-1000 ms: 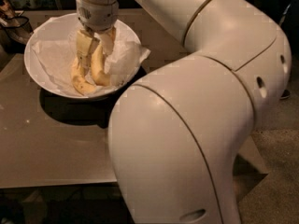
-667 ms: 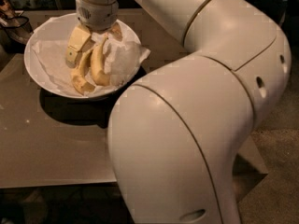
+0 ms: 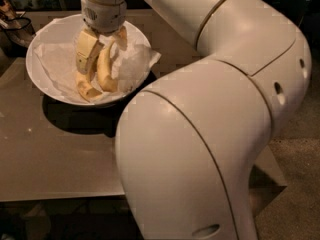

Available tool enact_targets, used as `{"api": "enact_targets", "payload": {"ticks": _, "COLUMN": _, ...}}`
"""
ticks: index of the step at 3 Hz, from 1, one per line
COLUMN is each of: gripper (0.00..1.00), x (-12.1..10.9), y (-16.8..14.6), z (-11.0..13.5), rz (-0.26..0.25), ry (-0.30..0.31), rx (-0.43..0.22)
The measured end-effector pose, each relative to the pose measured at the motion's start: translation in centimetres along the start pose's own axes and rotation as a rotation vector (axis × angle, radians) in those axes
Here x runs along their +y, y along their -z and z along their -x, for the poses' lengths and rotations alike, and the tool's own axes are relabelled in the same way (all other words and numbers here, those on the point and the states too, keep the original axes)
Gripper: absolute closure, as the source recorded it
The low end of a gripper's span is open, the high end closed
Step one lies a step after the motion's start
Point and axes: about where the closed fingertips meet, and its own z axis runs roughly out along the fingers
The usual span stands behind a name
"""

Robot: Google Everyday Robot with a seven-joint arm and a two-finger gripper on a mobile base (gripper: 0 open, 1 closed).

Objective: Pick banana from white bowl

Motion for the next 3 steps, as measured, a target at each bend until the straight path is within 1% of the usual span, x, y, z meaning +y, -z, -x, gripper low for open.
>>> {"api": "enact_targets", "payload": {"ticks": 1, "gripper": 0.11, "x": 0.0, "y": 0.0, "z": 0.0, "rz": 0.0, "ry": 0.0, "rx": 0.0}}
{"api": "enact_targets", "payload": {"ticks": 2, "gripper": 0.0, "x": 0.0, "y": 0.0, "z": 0.0, "rz": 0.0, "ry": 0.0, "rx": 0.0}}
{"api": "enact_targets", "payload": {"ticks": 3, "gripper": 0.0, "x": -0.26, "y": -0.41, "z": 0.56, "rz": 0.004, "ry": -0.004, "rx": -0.014}}
